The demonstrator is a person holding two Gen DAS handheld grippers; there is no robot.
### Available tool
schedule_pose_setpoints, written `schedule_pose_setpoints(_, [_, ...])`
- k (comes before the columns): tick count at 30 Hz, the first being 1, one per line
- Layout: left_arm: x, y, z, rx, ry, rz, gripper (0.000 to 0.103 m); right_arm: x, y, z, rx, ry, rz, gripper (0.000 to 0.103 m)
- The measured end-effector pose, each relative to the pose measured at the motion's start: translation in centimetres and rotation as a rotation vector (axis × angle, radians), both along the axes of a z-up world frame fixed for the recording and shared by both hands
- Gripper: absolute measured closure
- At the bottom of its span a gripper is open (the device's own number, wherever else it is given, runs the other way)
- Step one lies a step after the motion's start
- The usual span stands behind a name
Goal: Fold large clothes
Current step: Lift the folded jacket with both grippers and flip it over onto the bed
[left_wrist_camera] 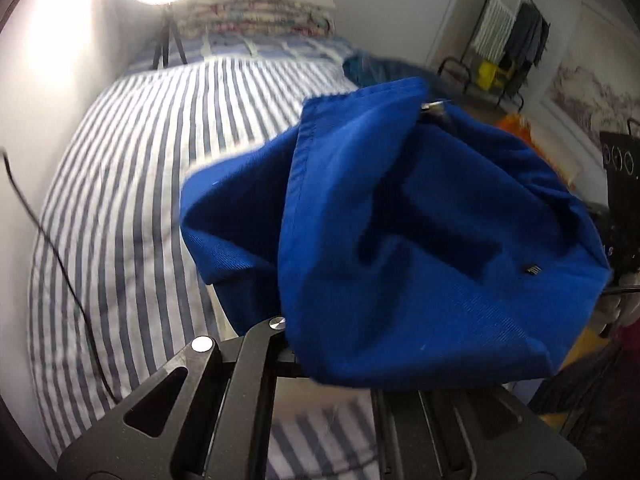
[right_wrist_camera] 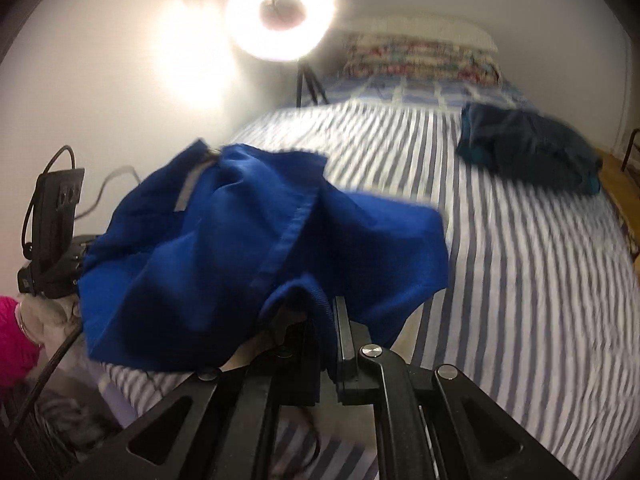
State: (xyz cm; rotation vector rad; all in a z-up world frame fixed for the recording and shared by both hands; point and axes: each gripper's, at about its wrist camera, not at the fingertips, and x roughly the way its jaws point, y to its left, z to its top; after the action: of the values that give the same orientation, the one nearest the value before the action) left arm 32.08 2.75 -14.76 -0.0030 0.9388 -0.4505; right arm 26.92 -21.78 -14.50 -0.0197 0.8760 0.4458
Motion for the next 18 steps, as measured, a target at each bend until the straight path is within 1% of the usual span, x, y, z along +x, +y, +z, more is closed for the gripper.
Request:
schedule_pose_setpoints(2, [-1.7,-0.1,-1.4,0.041,0.014,-0.012,0.101,-1.3,0.4,-1.9,-0.053,0.031,0.016,0.101])
schedule_pose_setpoints(4, [-3.0,-0.3,-2.7,0.109,0.021,-0.036,0.101,-2.6,1.3,-3.2,-0.161,0.019,0.045,0.1])
schedule_pose_setpoints(5, [-3.4,-0.3,-3.0,0.124,0.023,-0.041,0.1,-3.0,1.6,-4.0,-0.205,0.025,0.056,0.1])
schedule_pose_setpoints(7, [-4.7,-0.1,-3.1,0.136,0.024,-0.047,0.097,-3.4,1.3,-4.8,-0.199,0.064,0.054,0.099])
schedule_pose_setpoints(8, [-5.5,0.1,-2.7,0.139,0.023,-0.052,0.096,-3.7,1.0,-4.8,-0.201,0.064,0.046,0.097])
schedule_pose_setpoints(9, [-6.3,0.3,-2.4,0.143,0.017,-0.056,0.095,-4.1,0.9,-4.5,-0.204,0.056,0.041,0.096])
schedule_pose_setpoints(11, [-7.8,0.8,-1.5,0.144,0.002,-0.05,0.092,-5.0,0.2,-3.3,-0.193,0.044,0.04,0.085])
schedule_pose_setpoints(12, [-8.4,1.2,-0.9,0.133,0.001,-0.046,0.09,-5.5,-0.2,-2.6,-0.183,0.038,0.038,0.083])
schedule_pose_setpoints(14, [-9.4,2.2,0.4,0.096,-0.001,-0.031,0.09,-7.2,-1.1,-0.7,-0.159,0.012,0.035,0.079])
schedule_pose_setpoints(15, [-10.2,2.6,1.2,0.083,-0.01,-0.026,0.09,-8.1,-1.6,0.1,-0.151,-0.005,0.032,0.079])
schedule_pose_setpoints(16, [-11.3,2.9,2.2,0.074,-0.027,-0.029,0.09,-9.2,-2.0,1.3,-0.136,-0.028,0.031,0.077])
schedule_pose_setpoints(18, [-13.1,3.5,4.2,0.065,-0.072,-0.029,0.09,-11.9,-3.5,4.0,-0.083,-0.078,0.028,0.076])
